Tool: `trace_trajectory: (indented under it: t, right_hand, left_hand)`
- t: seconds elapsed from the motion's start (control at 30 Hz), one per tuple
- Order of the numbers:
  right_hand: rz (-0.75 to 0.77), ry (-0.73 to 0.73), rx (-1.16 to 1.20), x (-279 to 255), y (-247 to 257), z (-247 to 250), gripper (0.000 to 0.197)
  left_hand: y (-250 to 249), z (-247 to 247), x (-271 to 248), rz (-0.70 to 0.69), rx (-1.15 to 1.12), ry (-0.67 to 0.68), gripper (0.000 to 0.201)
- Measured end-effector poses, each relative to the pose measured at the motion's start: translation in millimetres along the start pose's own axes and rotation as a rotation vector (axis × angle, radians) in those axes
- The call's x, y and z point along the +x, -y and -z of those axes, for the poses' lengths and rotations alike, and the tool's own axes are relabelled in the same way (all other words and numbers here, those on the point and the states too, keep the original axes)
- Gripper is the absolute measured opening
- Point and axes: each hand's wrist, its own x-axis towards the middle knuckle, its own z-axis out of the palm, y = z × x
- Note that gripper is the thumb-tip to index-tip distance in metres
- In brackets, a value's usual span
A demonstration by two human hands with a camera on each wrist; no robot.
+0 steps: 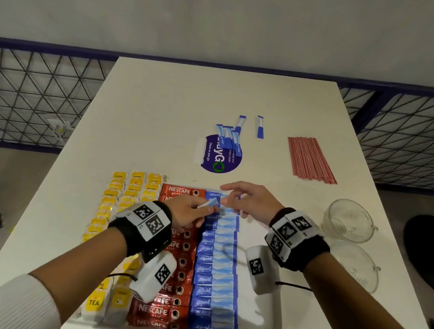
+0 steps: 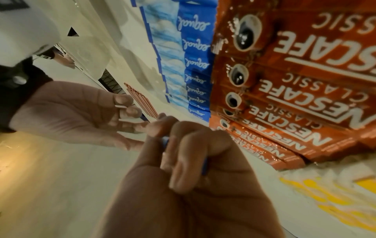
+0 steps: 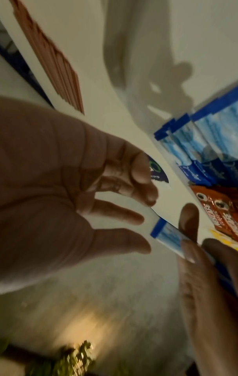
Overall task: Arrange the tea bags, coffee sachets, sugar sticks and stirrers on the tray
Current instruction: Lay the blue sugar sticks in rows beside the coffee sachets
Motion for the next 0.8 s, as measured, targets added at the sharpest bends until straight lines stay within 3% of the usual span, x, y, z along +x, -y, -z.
trace_trajectory:
  t: [0.13, 0.23, 0.37, 0.57, 0.73, 0.8]
  right_hand:
    - [0.008, -0.003, -0.098, 0, 2, -3, 0.015]
    - [-0.028, -0.026, -0.064, -3, 0, 4, 0.005]
    - [-0.104, -0.049, 0.009, -4, -5, 16, 0.016]
    - [-0.185, -0.05, 0.101, 0, -22, 17, 0.015]
    - [-0.225, -0.133, 0.252, 8, -31, 11, 0.014]
    - [-0.24, -0.142, 0.28, 12, -31, 11, 0.002]
  left_hand:
    - [-7, -3, 1, -0.013, -0.027, 0.036, 0.025]
    - [-6, -3, 4, -0.032, -0.175, 0.023, 0.01]
    - [-1, 4, 4, -0.021, -0.344, -0.083, 0.016]
    - [5, 6, 9, 0.017, -0.127, -0.188, 0.027]
    - [7, 2, 16, -0.015, -0.012, -0.322, 0.008]
    - [9, 2, 21, -0.001, -0.032, -0.372, 0.013]
